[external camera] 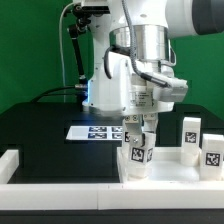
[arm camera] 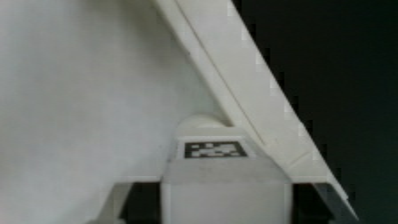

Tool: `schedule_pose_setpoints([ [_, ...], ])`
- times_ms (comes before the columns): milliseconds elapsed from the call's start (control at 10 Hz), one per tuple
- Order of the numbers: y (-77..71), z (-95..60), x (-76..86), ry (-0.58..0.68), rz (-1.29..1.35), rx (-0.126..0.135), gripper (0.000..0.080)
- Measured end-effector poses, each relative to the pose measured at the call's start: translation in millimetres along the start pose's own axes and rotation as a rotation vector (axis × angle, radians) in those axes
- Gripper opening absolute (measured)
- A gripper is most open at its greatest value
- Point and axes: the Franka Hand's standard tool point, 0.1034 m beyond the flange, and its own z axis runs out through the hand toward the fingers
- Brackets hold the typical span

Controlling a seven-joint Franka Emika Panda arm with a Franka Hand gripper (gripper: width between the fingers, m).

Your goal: Assemble square table

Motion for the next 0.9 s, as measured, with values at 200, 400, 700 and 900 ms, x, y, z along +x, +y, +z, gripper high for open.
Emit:
schedule_pose_setpoints([
  [200,-0.1,0.2,0.4,0.002,-0.029,0.000,0.0291],
  [400,-0.5,-1.3,-6.4,0.046,-0.512,-0.031,0.0588],
  [700,-1.6,-0.9,-3.8,0.048,-0.707,-0.034,0.0646],
  [900,-6.7,-2.1,-3.5,0.063,-1.037,-0.062,0.0646],
])
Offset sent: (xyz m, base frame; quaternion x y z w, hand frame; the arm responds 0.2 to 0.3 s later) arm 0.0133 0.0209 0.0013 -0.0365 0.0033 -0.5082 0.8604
